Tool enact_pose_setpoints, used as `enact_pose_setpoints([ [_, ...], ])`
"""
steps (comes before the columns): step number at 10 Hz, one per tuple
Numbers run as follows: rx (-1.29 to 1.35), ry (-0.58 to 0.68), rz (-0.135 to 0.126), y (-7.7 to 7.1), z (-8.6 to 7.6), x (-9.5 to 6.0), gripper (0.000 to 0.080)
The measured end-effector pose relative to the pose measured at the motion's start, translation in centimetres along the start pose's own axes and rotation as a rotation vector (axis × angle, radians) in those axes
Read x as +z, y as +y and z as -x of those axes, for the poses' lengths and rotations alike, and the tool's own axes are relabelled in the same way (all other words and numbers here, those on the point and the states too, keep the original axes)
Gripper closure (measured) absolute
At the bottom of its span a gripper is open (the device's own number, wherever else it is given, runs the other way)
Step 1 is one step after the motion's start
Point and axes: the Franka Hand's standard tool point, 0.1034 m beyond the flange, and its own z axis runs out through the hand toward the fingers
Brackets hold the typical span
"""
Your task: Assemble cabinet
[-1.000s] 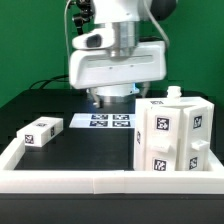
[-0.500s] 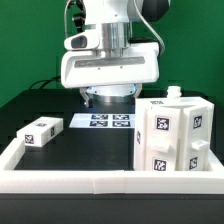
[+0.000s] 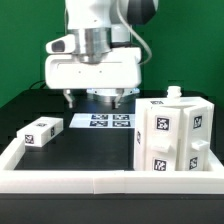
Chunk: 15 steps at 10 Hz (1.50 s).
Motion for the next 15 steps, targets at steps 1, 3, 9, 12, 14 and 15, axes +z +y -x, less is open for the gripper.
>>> enact_pose_setpoints([
  [1,0.012,0.01,0.012,1.6,0.0,0.4,0.0002],
  [3,-0.055,0.057,0.038,4.9,-0.9,-0.2,0.0002],
  [9,-0.072,0.04,0.034,5.9,-1.1,-0.1,0.0002],
  [12,-0.058,0.018,0.027,9.6,-0.7,0.9,0.0002],
  [14,-0.047,-0.003,0.021,10.8,-0.6,1.6,0.0002],
  [15,-0.045,-0.01,0.02,11.2,-0.3,2.0,0.0002],
])
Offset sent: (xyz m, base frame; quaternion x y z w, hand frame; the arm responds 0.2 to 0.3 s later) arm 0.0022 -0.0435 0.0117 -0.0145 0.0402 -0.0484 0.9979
